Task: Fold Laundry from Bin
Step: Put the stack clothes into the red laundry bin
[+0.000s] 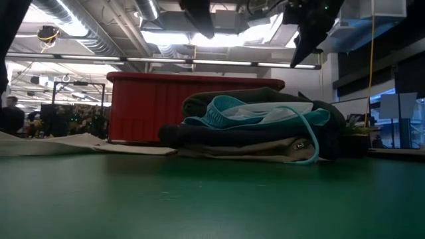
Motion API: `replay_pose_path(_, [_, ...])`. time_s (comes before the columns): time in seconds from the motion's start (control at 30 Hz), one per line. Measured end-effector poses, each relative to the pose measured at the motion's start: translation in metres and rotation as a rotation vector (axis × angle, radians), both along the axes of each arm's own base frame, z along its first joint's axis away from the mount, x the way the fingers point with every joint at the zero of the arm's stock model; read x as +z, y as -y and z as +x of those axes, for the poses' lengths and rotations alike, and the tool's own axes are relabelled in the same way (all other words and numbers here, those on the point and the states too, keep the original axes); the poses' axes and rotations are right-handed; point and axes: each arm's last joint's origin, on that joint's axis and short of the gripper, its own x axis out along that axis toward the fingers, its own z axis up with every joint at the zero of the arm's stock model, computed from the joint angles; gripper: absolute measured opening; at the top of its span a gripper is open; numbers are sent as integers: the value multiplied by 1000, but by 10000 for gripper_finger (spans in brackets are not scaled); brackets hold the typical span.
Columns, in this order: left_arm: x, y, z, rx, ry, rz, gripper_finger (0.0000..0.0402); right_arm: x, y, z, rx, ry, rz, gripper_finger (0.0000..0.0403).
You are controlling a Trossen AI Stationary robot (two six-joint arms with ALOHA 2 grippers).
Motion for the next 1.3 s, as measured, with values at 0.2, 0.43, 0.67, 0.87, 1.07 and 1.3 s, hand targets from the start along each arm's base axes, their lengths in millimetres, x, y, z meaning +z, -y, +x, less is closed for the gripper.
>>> replay_pose_path(0.2, [24, 0, -26, -76, 40, -12, 108, 3, -3, -1, 42, 52, 46, 195])
replay_pose_path(0.43, [70, 2, -92, -85, 192, -29, 108, 19, -15, -16, -32, 161, 67, 195])
replay_pose_path(0.67, [111, 5, -160, 49, 409, -51, 108, 35, -28, -34, -83, 254, 57, 195])
replay_pose_path(0.87, [127, 13, -196, 66, 502, -11, 108, 39, -25, -30, -106, 317, 43, 195])
replay_pose_path(1.07, [133, 10, -209, 199, 523, 132, 108, 46, -20, -22, -97, 408, -17, 195])
replay_pose_path(1.3, [136, -12, -205, 332, 577, 155, 108, 51, -14, -14, -165, 496, -30, 195])
